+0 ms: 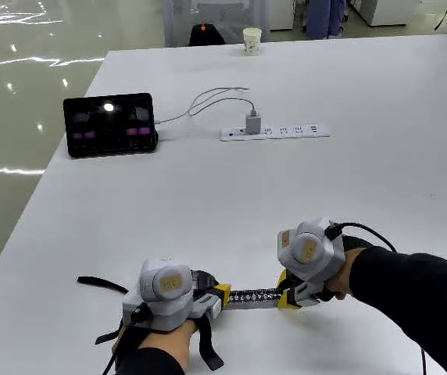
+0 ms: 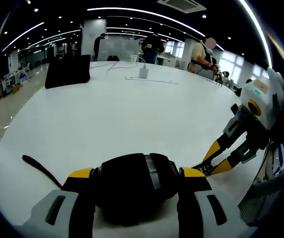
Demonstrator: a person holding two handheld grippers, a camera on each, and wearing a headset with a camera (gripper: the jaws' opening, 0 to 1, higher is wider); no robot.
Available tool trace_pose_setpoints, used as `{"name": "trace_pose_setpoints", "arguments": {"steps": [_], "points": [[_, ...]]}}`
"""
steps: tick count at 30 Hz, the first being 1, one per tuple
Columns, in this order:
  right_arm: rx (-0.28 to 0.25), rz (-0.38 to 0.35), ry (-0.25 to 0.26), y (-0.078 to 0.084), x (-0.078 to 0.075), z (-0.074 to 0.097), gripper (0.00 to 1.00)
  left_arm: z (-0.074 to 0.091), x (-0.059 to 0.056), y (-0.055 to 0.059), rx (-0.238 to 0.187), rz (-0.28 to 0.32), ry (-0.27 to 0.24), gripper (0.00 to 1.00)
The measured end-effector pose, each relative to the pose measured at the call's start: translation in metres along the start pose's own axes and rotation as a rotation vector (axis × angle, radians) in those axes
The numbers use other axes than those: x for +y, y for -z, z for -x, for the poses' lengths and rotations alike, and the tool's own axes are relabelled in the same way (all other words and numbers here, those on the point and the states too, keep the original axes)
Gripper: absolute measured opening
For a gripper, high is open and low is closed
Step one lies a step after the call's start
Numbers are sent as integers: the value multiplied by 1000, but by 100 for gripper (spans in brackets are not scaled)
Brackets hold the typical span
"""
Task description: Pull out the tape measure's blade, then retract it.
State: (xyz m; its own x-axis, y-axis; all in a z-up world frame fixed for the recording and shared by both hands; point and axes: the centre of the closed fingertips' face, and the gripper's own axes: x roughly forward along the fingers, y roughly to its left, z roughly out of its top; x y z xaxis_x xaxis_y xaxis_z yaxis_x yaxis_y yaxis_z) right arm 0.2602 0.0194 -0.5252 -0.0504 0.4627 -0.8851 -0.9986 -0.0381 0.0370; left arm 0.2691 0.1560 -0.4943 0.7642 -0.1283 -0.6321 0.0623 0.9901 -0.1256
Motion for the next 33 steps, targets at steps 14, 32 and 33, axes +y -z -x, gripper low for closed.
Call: {"name": "trace_pose_setpoints", "arguments": {"steps": [14, 32, 33], "points": [[-18, -11, -2, -6, 0, -3, 11, 0, 1, -1, -1, 19, 9, 62], [-38, -4, -11, -18, 2, -10, 11, 0, 1, 0, -2, 15, 14, 62], [-39, -3, -10, -19, 2, -10, 11, 0, 1, -1, -2, 15, 14, 62]]}}
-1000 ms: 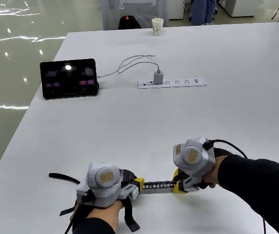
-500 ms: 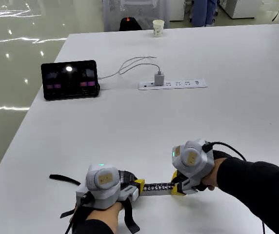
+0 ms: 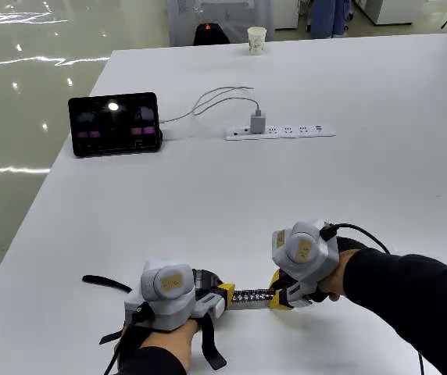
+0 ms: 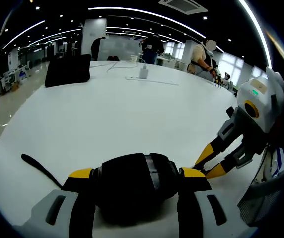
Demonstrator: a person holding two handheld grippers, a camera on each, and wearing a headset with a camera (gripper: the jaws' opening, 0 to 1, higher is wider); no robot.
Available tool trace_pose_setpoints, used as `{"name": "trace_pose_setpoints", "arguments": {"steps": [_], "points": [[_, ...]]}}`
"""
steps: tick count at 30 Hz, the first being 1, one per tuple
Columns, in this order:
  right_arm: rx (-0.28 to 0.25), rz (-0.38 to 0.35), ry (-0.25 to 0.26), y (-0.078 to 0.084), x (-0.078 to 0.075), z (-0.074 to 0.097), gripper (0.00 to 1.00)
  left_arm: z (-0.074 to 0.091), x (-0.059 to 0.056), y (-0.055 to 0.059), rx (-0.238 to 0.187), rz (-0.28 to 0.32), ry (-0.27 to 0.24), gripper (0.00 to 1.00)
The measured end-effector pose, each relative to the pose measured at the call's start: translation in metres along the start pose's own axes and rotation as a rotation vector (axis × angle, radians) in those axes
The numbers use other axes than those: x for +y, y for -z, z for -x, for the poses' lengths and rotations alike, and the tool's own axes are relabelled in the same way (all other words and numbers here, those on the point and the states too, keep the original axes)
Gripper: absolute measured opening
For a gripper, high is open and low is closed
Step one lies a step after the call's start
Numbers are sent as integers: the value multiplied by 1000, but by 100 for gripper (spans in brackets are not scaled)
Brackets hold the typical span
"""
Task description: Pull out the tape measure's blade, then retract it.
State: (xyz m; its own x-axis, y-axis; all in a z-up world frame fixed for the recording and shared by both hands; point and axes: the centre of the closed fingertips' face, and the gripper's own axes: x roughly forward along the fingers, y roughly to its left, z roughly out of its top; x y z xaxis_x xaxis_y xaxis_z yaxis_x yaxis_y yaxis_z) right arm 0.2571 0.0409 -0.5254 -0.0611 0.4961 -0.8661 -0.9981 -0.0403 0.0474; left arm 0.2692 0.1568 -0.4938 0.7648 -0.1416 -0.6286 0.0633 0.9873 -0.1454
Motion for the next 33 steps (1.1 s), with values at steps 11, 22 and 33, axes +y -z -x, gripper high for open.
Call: {"name": "trace_pose_setpoints", "arguments": {"steps": [11, 22, 33], "points": [[-20, -13, 11, -8, 0, -4, 11, 0, -1, 0, 1, -4, -1, 62], [-49, -20, 14, -15, 1, -8, 11, 0, -1, 1, 1, -5, 1, 62], [-95, -40, 3, -34, 7, -19, 12, 1, -1, 1, 5, -7, 8, 62]]}}
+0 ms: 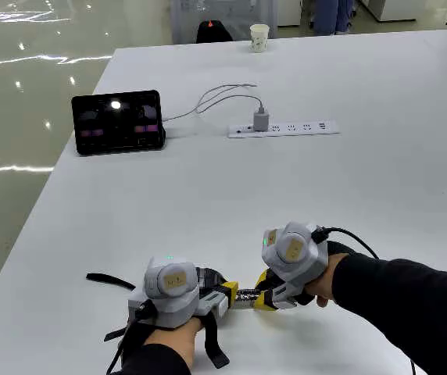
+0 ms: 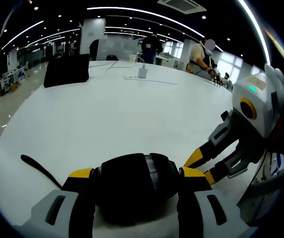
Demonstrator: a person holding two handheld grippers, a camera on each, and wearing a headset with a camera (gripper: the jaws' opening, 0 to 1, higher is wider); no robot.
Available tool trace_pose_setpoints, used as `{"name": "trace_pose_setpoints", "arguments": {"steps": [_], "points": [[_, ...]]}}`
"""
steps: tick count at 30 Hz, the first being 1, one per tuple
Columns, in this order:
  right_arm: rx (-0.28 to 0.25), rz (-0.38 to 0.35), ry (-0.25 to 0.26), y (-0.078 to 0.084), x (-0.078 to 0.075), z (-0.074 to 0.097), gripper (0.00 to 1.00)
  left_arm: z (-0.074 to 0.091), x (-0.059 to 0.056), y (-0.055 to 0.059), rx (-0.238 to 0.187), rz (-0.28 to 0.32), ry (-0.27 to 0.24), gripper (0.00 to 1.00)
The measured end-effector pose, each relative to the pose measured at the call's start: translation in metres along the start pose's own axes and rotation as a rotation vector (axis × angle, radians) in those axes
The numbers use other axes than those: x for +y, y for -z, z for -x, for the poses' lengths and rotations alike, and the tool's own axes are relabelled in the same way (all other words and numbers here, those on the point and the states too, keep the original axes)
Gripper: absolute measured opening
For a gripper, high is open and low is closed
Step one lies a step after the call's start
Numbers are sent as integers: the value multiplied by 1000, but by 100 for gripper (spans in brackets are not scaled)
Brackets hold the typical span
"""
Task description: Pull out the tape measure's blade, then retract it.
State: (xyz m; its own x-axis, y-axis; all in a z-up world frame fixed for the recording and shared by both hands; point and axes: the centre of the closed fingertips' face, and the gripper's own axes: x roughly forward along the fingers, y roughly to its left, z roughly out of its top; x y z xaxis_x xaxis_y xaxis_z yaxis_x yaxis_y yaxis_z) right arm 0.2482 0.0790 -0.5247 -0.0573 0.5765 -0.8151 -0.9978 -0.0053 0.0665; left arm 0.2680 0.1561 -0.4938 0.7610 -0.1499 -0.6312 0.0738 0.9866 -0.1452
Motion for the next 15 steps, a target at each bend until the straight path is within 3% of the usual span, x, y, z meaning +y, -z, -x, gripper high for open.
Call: {"name": "trace_pose_setpoints", "arguments": {"steps": [15], "points": [[-13, 31, 6, -15, 0, -11, 11, -1, 1, 0, 1, 8, -2, 62]]}}
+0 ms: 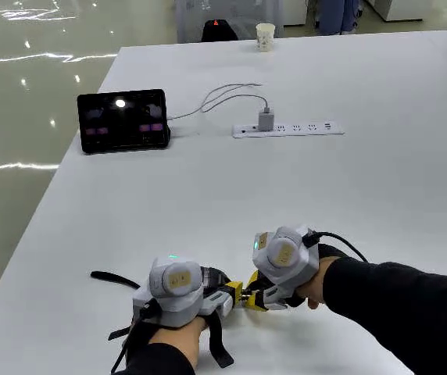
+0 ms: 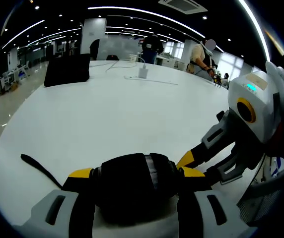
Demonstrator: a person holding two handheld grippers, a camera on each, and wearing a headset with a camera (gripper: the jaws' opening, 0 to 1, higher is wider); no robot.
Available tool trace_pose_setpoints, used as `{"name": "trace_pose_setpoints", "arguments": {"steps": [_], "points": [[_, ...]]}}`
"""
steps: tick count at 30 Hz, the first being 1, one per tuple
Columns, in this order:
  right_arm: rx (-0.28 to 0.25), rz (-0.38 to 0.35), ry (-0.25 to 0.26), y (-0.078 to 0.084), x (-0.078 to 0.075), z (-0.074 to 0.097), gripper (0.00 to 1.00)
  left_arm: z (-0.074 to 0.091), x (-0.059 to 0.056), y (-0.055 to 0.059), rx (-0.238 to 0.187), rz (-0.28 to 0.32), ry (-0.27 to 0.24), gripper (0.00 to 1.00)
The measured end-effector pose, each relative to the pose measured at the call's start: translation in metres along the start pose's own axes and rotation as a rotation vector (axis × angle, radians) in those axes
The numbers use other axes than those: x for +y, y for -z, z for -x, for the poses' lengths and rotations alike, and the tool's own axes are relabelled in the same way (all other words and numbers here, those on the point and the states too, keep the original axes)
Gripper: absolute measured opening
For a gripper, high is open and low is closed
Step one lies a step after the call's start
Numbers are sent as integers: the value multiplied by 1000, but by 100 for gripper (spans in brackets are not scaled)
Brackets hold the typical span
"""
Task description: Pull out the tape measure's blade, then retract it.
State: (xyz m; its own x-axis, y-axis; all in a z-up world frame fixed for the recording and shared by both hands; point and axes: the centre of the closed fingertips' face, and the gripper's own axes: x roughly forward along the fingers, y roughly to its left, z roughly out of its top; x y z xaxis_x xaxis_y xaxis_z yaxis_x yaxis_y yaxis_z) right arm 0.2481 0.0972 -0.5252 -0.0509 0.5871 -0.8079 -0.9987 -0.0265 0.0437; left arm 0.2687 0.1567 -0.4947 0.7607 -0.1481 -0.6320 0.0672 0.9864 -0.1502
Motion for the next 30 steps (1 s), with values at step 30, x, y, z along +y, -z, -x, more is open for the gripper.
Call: {"name": "trace_pose_setpoints", "arguments": {"steps": [30], "points": [[-32, 7, 43, -5, 0, -2, 12, 0, 0, -1, -6, -5, -4, 64]]}}
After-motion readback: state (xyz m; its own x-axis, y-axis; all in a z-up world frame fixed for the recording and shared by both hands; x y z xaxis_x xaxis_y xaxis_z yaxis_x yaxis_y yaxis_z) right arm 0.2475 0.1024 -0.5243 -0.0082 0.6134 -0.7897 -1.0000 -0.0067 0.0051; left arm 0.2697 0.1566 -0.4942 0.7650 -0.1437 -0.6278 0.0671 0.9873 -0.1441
